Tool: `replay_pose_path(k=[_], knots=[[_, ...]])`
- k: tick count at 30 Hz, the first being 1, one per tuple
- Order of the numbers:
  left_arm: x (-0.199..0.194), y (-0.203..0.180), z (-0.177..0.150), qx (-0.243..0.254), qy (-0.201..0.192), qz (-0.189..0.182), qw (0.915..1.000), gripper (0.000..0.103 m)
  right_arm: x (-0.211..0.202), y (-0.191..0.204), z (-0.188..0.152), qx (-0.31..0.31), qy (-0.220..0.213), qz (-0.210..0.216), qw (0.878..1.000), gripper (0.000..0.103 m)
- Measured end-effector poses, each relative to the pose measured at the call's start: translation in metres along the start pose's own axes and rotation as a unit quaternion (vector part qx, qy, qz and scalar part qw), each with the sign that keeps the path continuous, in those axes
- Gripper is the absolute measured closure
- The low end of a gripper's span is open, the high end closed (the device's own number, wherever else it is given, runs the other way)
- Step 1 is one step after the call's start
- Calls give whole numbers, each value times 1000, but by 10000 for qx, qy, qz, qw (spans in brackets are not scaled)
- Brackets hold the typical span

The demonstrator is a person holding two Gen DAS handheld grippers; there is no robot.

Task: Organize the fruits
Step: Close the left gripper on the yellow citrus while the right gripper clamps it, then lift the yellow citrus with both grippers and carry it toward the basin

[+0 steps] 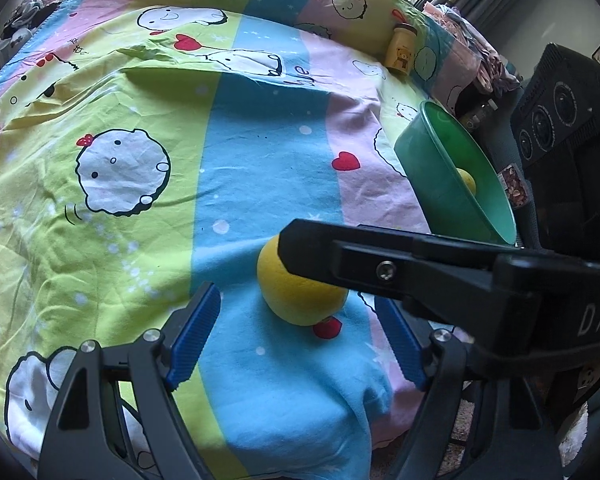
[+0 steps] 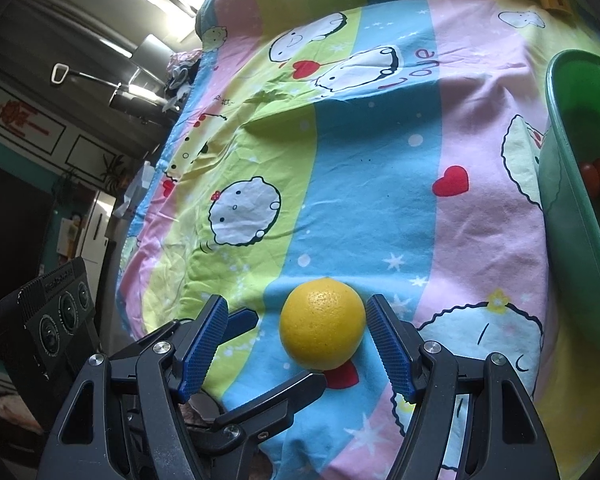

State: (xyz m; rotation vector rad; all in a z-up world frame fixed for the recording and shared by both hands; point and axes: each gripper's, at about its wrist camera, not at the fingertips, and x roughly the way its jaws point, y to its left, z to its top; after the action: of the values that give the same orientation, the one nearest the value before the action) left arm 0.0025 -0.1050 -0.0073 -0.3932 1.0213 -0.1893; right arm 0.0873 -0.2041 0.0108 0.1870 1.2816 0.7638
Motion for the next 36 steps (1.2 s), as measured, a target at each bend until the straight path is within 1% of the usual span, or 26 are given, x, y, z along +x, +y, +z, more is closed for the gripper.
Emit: replay_pose_path(k=[6,11,15,17,19,25,31,34,36], knots=[[6,-1,0,-72,43,-29,10000,25,9,3,-2,-135,115,-124,9998,31],[9,-2,-1,-120,54,-80,9999,27,9,0,-2,-134,119,-102,9998,31],[11,-3,-1,-139,92,-55,9998,34,9,-2,-3,-136,130,-24,9998,31],[13,-3,-1,-156,121,-46,9998,35,10,-4,-3,-120,153,7,9998,31],[15,-3,-2,-184,151,-51,9997,38,10,-4,-4,-139,139,-31,9998,33],[19,-2,-3,-240,194,-64,9995,42,12,-7,-5,-109,154,-68,9998,39],[23,-2,-4,-199,224,-10,9996,47,20,-9,-5,-92,256,-116,9996,39],[26,-2,0,-230,275,-87,9993,47,25,-11,-4,-62,309,-139,9994,39],[28,-3,3,-209,298,-68,9993,48,30,-14,-3,2,366,-132,9992,39]])
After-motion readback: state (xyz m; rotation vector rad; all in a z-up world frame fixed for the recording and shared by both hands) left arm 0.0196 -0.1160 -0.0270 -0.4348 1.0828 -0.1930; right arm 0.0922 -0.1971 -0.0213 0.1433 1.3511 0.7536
